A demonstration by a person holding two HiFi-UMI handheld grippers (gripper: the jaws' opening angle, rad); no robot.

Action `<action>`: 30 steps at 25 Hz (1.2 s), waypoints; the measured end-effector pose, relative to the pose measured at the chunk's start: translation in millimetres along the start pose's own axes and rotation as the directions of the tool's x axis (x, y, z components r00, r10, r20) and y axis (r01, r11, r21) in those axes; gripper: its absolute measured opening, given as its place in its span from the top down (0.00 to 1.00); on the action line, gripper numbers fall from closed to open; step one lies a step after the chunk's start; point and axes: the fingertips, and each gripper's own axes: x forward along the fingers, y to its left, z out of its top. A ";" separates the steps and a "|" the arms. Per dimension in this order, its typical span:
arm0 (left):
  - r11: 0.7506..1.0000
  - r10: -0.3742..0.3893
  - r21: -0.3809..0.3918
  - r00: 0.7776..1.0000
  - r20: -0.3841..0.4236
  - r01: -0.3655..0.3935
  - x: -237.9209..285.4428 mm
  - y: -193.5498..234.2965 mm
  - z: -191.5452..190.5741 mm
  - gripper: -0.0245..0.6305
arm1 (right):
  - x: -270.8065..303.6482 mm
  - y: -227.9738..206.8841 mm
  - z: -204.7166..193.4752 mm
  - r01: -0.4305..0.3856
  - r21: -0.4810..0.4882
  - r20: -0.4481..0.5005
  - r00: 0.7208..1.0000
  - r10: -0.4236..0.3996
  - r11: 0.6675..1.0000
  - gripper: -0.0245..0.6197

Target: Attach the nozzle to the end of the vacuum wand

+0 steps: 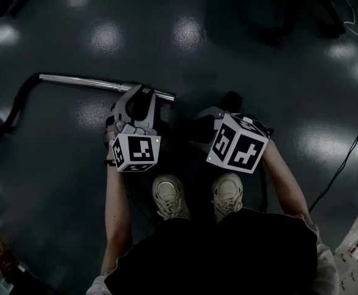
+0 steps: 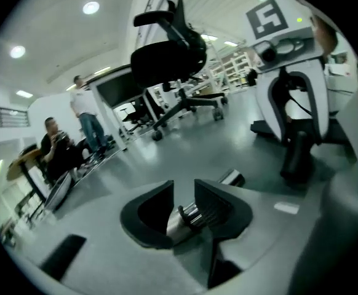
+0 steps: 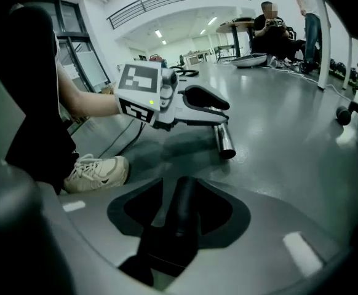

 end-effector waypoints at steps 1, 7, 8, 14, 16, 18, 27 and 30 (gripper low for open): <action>0.996 -0.053 0.075 0.999 -0.012 0.053 1.1 -4.5 0.0 0.77 | 2.5 -1.4 -4.1 0.009 -0.007 -0.019 1.000 -0.009 1.000 0.70; 0.779 -0.211 0.564 0.961 -0.179 0.276 -2.7 -19.2 -13.3 0.71 | 7.4 -8.3 -11.3 0.049 -0.034 -0.083 0.995 -0.052 0.998 0.77; 0.718 -0.219 0.621 0.949 -0.226 0.314 -4.6 -18.6 -19.5 0.71 | 7.2 -8.3 -11.6 0.047 -0.036 -0.088 0.995 -0.050 0.998 0.77; 0.474 -0.139 0.747 0.878 -0.458 0.466 2.5 11.0 -67.9 0.69 | 8.1 -9.7 -14.7 0.030 -0.033 -0.105 0.994 -0.033 0.999 0.75; 0.439 -0.129 0.753 0.864 -0.487 0.490 9.9 10.8 -79.8 0.65 | 12.0 -9.2 -13.6 0.015 -0.023 -0.112 0.994 -0.017 1.000 0.76; 0.430 -0.120 0.739 0.844 -0.523 0.519 15.5 9.2 -82.9 0.63 | 14.5 -10.7 -13.3 0.003 -0.014 -0.124 0.992 -0.005 1.000 0.75; 0.506 -0.234 0.673 0.838 -0.493 0.538 9.7 3.3 -74.0 0.67 | 14.0 -21.2 -8.7 0.095 -0.021 -0.063 0.993 -0.096 0.995 0.73; 0.516 -0.248 0.685 0.855 -0.454 0.514 -2.7 1.6 -60.3 0.67 | -0.8 -41.5 -5.2 0.172 0.024 0.007 0.985 -0.172 0.985 0.73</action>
